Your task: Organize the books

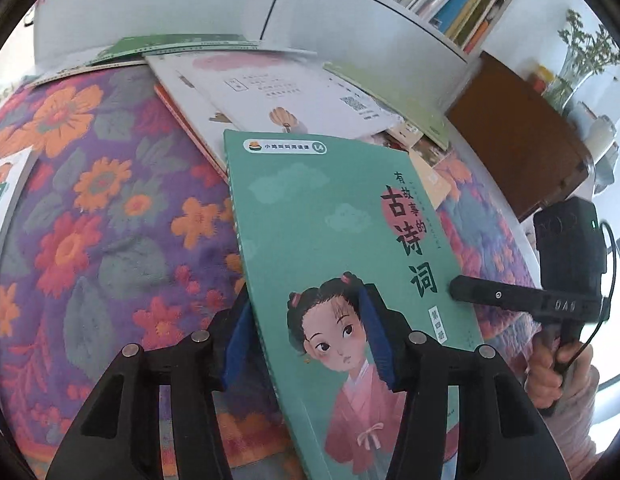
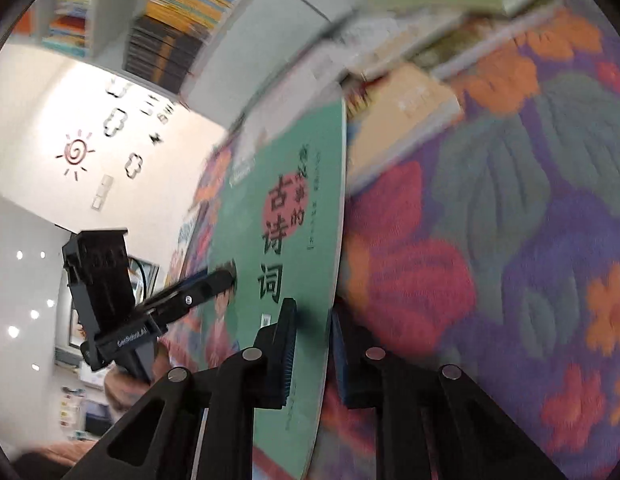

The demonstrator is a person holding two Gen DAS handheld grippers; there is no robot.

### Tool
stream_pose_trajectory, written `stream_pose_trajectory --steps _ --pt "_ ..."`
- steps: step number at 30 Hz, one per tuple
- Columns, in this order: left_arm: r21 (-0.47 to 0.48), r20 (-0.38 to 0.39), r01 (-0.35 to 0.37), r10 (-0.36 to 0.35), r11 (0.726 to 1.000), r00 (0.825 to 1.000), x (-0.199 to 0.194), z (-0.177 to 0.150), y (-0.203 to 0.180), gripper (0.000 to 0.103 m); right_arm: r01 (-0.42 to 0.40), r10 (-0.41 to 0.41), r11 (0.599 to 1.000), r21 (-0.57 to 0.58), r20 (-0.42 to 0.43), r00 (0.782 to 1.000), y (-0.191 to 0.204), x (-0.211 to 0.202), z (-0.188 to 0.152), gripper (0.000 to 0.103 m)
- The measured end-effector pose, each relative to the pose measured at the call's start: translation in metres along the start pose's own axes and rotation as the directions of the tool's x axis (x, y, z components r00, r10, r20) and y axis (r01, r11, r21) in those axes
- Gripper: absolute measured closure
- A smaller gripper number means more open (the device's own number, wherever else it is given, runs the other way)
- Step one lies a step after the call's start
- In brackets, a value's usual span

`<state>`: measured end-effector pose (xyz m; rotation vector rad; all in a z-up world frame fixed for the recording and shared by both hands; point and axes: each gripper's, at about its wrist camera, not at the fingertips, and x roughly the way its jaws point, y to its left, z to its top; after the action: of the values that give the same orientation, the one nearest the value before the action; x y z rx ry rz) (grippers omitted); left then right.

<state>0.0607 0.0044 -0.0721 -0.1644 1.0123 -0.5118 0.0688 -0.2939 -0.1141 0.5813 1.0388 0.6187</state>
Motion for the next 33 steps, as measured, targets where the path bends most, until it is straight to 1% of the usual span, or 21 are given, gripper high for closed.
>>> stream_pose_trajectory --steps 1,4,5,7,9,11,13,18,22,24,27,33 --pt "0.002 -0.001 0.004 -0.004 1.000 1.000 -0.002 0.000 0.001 0.054 0.013 -0.013 1.000 -0.022 0.022 1.000 0.003 -0.002 -0.004 0.089" --pt "0.003 0.011 0.004 -0.004 1.000 1.000 -0.002 0.000 0.002 0.054 0.097 -0.093 0.986 -0.133 0.037 0.995 0.023 0.002 -0.009 0.084" --pt "0.006 0.016 -0.001 0.001 1.000 1.000 -0.002 0.000 0.001 0.054 0.107 -0.102 0.983 -0.150 0.040 0.994 0.026 0.002 -0.010 0.084" --pt "0.008 0.026 -0.005 0.004 1.000 1.000 -0.003 -0.002 0.001 0.054 0.099 -0.095 0.987 -0.126 0.038 0.995 0.024 0.002 -0.009 0.084" --pt "0.010 0.031 -0.003 0.003 1.000 1.000 -0.002 -0.002 0.001 0.054 0.101 -0.096 0.987 -0.129 0.042 0.995 0.021 0.000 -0.012 0.084" --pt "0.010 0.043 -0.001 0.000 1.000 0.999 -0.003 -0.003 0.001 0.054 0.101 -0.096 0.986 -0.132 0.043 0.994 0.023 0.006 -0.005 0.084" --pt "0.012 0.053 -0.002 0.001 1.000 0.999 -0.003 -0.006 0.001 0.053 0.098 -0.093 0.987 -0.123 0.046 0.995 0.023 0.006 -0.007 0.084" --pt "0.005 0.063 0.007 -0.007 1.000 0.998 -0.006 -0.008 0.004 0.054 0.116 -0.110 0.983 -0.145 0.052 0.993 0.027 0.005 -0.008 0.084" --pt "0.019 0.081 -0.006 0.004 1.000 0.997 -0.006 -0.010 0.001 0.054 0.112 -0.105 0.982 -0.150 0.057 0.993 0.029 0.007 -0.009 0.084" --pt "0.020 0.085 -0.007 0.005 1.000 0.996 -0.006 -0.010 0.001 0.054 0.093 -0.087 0.986 -0.138 0.053 0.995 0.025 0.007 -0.007 0.084" --pt "0.020 0.090 -0.006 0.004 1.000 0.996 -0.005 -0.009 0.002 0.053 0.086 -0.080 0.987 -0.137 0.050 0.996 0.023 0.006 -0.006 0.084" --pt "0.019 0.093 -0.010 0.008 1.000 0.996 -0.006 -0.010 0.001 0.053 0.097 -0.090 0.985 -0.146 0.056 0.994 0.023 0.006 -0.007 0.084"
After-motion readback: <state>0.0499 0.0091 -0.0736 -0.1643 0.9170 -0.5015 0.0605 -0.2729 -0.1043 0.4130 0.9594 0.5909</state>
